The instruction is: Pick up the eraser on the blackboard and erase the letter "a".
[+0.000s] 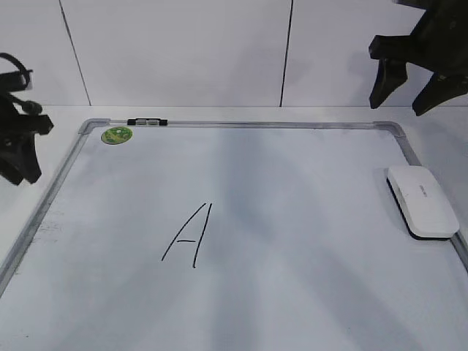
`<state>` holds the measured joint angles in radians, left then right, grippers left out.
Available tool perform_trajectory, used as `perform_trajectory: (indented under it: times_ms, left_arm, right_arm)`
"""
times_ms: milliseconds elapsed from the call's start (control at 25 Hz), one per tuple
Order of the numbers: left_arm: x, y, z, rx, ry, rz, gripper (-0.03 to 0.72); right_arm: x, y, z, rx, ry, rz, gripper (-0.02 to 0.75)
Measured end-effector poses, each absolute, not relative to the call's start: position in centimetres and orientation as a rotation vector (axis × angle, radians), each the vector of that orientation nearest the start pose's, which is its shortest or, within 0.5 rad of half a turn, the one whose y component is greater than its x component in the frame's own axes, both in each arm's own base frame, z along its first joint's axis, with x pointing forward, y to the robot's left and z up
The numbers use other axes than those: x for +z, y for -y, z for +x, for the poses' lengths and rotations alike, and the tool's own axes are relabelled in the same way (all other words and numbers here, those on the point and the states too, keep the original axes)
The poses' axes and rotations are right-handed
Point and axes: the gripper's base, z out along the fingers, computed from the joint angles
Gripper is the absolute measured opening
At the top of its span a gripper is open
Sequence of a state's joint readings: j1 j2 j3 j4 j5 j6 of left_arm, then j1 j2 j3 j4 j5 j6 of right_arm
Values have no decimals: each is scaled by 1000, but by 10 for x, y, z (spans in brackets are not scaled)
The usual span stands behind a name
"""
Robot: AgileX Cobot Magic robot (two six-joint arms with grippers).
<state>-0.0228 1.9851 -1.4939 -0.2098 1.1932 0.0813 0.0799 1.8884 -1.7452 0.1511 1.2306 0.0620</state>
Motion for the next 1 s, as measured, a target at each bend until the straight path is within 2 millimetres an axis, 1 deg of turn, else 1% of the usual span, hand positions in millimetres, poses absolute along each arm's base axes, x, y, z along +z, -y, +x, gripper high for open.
perform_trajectory:
  times_ms: [120, 200, 320, 440, 680, 800, 1000]
  left_arm:
    - [222, 29, 395, -338, -3064, 36, 200]
    - [243, 29, 392, -347, -3011, 43, 200]
    - [285, 29, 379, -341, -2906, 61, 200]
    - [322, 29, 361, -334, -2814, 77, 201]
    - [375, 29, 325, -322, -2672, 101, 202]
    - [400, 28, 303, -315, -2595, 112, 202]
    - [440, 27, 261, -301, -2461, 129, 202]
  right_arm:
    - [308, -45, 396, 243, -2841, 9, 560]
    - [318, -44, 392, 242, -2818, -5, 560]
    - [338, -43, 381, 243, -2767, -19, 560]
    - [360, -42, 366, 245, -2710, -24, 560]
    - [396, -39, 323, 243, -2627, -37, 560]
    - [415, -36, 295, 239, -2570, -43, 560]
    - [431, -33, 257, 245, -2516, -34, 559]
